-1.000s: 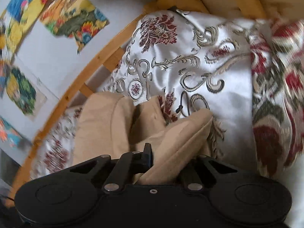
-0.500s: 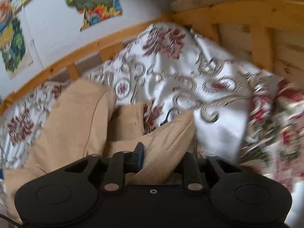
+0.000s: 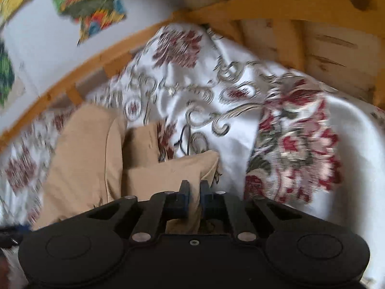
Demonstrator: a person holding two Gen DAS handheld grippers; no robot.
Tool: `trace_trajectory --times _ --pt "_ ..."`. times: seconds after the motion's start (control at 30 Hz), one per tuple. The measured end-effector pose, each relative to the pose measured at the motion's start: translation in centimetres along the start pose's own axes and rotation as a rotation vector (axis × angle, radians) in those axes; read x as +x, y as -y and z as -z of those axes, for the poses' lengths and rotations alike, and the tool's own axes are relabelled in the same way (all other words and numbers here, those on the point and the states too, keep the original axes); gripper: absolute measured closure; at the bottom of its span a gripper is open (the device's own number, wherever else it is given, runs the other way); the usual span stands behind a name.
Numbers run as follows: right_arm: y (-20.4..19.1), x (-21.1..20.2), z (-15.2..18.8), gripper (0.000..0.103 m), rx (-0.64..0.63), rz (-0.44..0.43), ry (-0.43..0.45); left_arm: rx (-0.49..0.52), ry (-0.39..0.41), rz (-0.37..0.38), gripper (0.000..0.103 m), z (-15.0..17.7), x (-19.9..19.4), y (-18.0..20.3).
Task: Fold large clothes
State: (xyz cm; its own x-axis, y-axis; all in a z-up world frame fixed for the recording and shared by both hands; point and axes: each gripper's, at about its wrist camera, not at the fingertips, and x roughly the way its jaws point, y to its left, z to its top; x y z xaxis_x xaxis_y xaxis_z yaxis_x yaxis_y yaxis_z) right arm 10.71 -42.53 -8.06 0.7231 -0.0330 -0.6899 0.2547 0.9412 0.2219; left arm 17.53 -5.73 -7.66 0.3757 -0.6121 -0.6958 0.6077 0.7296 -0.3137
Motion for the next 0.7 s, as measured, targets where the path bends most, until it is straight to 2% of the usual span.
trace_trajectory --times 0.07,0.17,0.2,0.23,0.3,0.4,0.47,0.5,0.6,0.7 --pt "-0.9 0.1 0.1 0.094 -0.050 0.048 0.001 0.033 -0.007 -0.021 0.005 0.3 0.3 0.7" --pt "-3.0 -2.5 -1.1 0.082 -0.153 0.098 0.123 0.073 -0.012 -0.036 0.004 0.7 0.3 1.5" --pt "-3.9 -3.0 -1.9 0.069 -0.190 0.078 0.143 0.077 -0.012 -0.036 0.004 0.8 0.4 1.6" --pt "-5.0 -3.2 -2.8 0.050 -0.227 0.023 0.138 0.077 -0.012 -0.036 0.004 0.8 0.4 1.6" --pt "-6.9 -2.7 -4.3 0.036 -0.295 -0.057 0.108 0.065 -0.018 -0.038 0.002 0.7 0.4 1.5" --pt "-9.3 -0.8 -5.6 0.038 -0.359 -0.156 0.101 0.038 -0.028 -0.029 0.001 0.7 0.5 1.0" --pt "-10.1 1.4 -6.0 0.047 -0.352 -0.198 0.083 0.034 -0.027 -0.027 0.001 0.7 0.5 0.9" --pt "-10.4 2.3 -5.9 0.054 -0.353 -0.206 0.079 0.033 -0.028 -0.027 0.001 0.7 0.5 0.9" --pt "-11.4 5.6 -5.7 0.063 -0.383 -0.198 0.029 0.036 -0.027 -0.028 0.000 0.8 0.5 0.9" --pt "-11.6 7.9 -4.6 0.063 -0.399 -0.162 -0.014 0.046 -0.029 -0.025 0.000 0.9 0.6 1.0"
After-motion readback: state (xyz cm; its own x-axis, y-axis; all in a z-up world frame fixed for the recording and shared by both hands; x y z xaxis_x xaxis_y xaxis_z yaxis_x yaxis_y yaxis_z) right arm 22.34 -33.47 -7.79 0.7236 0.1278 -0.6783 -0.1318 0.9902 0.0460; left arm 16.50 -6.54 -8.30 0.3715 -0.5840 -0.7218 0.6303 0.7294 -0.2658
